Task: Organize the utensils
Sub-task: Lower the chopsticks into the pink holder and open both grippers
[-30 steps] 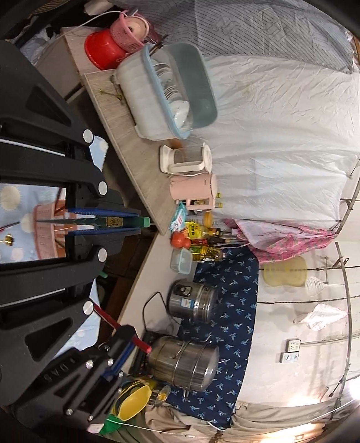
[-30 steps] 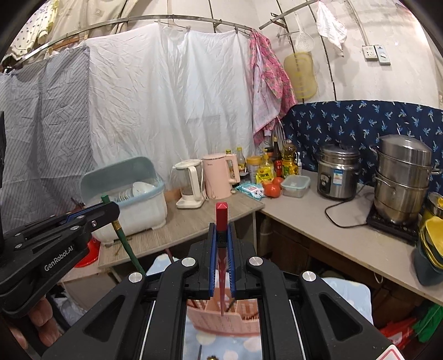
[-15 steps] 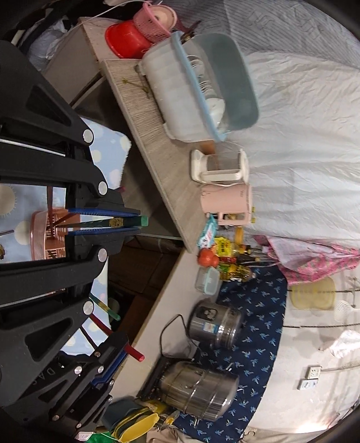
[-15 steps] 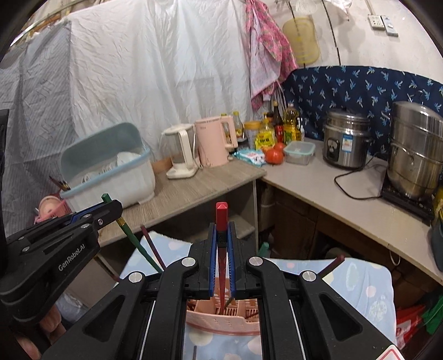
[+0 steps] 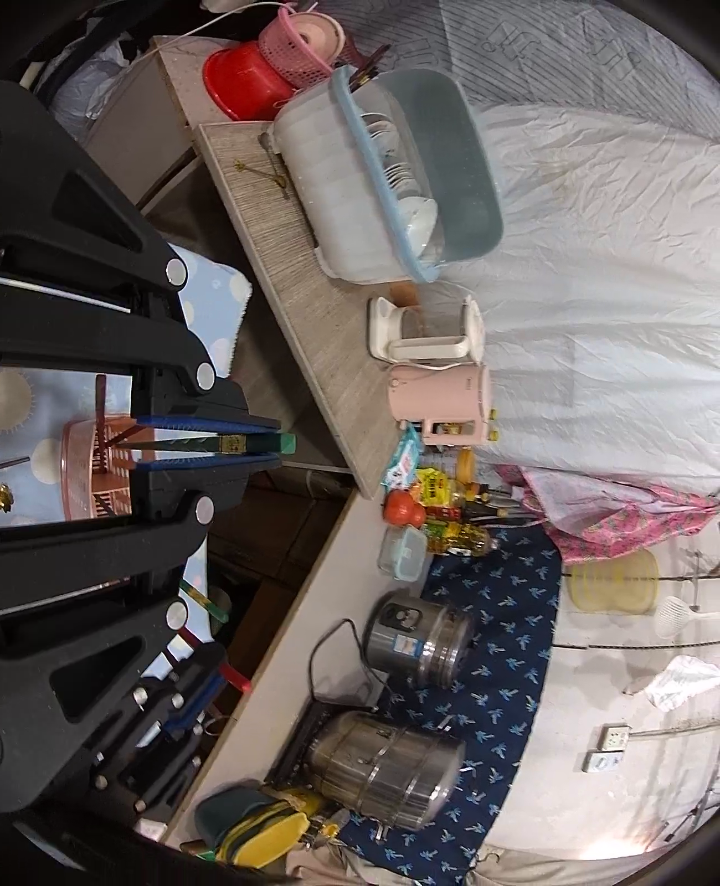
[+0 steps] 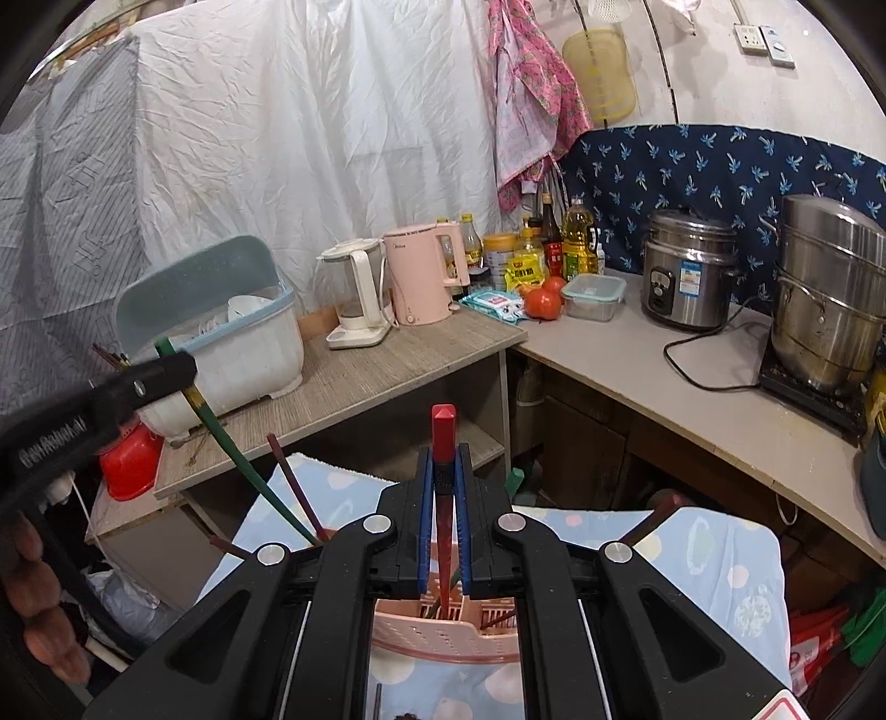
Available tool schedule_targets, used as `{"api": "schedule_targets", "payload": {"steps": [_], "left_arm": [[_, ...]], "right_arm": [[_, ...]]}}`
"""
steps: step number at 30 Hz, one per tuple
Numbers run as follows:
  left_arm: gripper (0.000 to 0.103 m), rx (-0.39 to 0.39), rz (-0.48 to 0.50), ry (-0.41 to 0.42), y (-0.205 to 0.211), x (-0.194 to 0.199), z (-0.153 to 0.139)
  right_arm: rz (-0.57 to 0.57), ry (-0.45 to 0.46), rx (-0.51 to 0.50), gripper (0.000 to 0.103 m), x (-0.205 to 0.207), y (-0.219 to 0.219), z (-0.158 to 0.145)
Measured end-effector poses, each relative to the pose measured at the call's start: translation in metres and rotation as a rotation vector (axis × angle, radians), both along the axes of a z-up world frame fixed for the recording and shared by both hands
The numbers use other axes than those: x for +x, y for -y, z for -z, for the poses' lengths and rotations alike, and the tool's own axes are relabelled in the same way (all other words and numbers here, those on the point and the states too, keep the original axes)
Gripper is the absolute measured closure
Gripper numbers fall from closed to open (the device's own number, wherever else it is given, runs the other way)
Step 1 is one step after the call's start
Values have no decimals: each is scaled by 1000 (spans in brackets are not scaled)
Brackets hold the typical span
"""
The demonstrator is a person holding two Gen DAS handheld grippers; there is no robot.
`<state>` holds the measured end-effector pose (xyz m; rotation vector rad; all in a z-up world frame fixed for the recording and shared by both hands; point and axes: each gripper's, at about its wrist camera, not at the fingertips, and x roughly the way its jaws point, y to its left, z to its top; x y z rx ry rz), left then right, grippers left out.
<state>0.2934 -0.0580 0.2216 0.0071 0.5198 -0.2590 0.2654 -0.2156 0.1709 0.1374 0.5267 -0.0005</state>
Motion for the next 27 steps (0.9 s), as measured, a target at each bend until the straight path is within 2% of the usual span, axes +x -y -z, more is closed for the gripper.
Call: {"api": "schedule_targets", "payload": {"steps": [7,10,14,19,20,21,23,24,25,27], "left_arm": [[96,-32,4,91,-2,-7,-51],[96,-34,3,103,1,-5,-56],[96,-4,0,62,10,5,-36],[95,26,-11,-19,18,20,9],[95,29,-15,-29,18,21,17],[92,33,-25,-37,18,21,23],[74,32,-38,-55,17,21,35],[58,29,-53,-56,16,20,39],[52,27,-68,-50,15,16,42],[51,27,-67,-53,13,13,48]], "right_arm": [[-13,20,2,96,1,-3,-11],[-10,10,-2,96,5,-4,-8],[3,-23,0,96,9,1,6],[22,-51,1,95,7,7,20],[29,-47,0,92,5,9,21],[39,-43,-5,88,3,10,21],[58,-29,-5,61,-2,12,21],[73,-15,-1,58,-7,14,20],[77,-7,2,56,-10,16,20],[83,-2,-1,54,-16,17,19]]}}
